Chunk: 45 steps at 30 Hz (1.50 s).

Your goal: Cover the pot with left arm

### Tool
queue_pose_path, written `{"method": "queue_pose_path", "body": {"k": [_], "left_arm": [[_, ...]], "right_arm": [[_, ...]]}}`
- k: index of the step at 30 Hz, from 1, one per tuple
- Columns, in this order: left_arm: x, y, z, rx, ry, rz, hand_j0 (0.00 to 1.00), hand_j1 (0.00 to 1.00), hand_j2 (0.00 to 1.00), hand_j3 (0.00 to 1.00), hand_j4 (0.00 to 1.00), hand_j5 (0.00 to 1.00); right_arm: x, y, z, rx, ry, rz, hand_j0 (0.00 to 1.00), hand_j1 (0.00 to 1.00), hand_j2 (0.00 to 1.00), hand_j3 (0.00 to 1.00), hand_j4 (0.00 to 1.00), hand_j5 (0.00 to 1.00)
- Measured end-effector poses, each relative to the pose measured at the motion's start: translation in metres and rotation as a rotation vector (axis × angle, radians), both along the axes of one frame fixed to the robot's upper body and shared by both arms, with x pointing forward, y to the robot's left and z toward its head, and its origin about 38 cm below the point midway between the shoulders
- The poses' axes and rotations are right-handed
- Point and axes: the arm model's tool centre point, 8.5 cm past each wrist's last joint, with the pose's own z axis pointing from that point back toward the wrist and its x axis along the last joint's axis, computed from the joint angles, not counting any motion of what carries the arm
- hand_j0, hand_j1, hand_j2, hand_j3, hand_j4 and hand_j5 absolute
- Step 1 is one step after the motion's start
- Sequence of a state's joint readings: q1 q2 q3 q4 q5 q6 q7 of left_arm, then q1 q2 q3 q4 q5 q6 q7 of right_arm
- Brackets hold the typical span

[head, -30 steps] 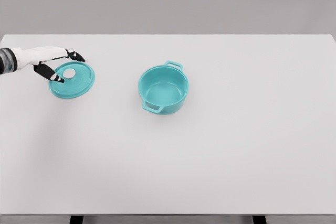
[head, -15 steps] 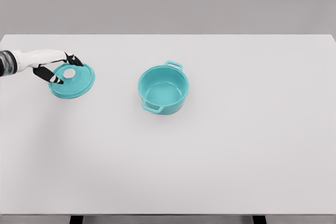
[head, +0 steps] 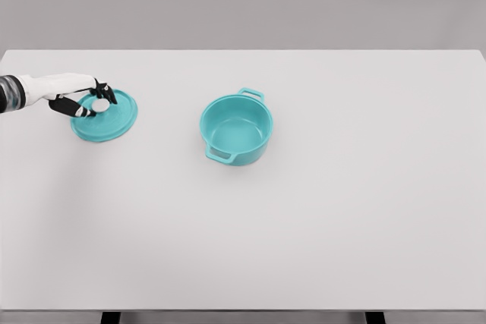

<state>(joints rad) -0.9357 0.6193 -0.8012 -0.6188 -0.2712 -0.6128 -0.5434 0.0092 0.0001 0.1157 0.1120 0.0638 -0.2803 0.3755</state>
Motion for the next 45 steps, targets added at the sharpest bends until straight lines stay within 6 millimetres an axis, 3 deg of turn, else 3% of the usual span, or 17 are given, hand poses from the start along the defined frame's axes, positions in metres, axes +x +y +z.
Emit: {"method": "queue_pose_path", "body": {"k": [8, 14, 19, 36, 45], "left_arm": [[0.001, -0.005, 0.003, -0.014, -0.012, -0.013, 0.53, 0.53, 0.53, 0.53, 0.53, 0.53], [-0.006, -0.028, -0.002, -0.074, -0.014, -0.074, 0.5, 0.5, 0.5, 0.5, 0.5, 0.5], [-0.006, -0.044, 0.009, -0.107, -0.042, -0.125, 0.5, 0.5, 0.5, 0.5, 0.5, 0.5], [-0.011, -0.08, 0.015, -0.089, -0.05, -0.25, 0.5, 0.5, 0.5, 0.5, 0.5, 0.5], [-0.007, -0.1, 0.034, -0.063, -0.083, -0.319, 0.51, 0.51, 0.51, 0.51, 0.51, 0.51]], "right_arm": [[0.0, 0.0, 0.0, 0.0, 0.0, 0.0, 1.0, 1.0, 1.0, 1.0, 1.0, 1.0], [0.0, 0.0, 0.0, 0.0, 0.0, 0.0, 1.0, 1.0, 1.0, 1.0, 1.0, 1.0], [0.0, 0.0, 0.0, 0.0, 0.0, 0.0, 1.0, 1.0, 1.0, 1.0, 1.0, 1.0], [0.0, 0.0, 0.0, 0.0, 0.0, 0.0, 1.0, 1.0, 1.0, 1.0, 1.0, 1.0], [0.0, 0.0, 0.0, 0.0, 0.0, 0.0, 1.0, 1.0, 1.0, 1.0, 1.0, 1.0]]}}
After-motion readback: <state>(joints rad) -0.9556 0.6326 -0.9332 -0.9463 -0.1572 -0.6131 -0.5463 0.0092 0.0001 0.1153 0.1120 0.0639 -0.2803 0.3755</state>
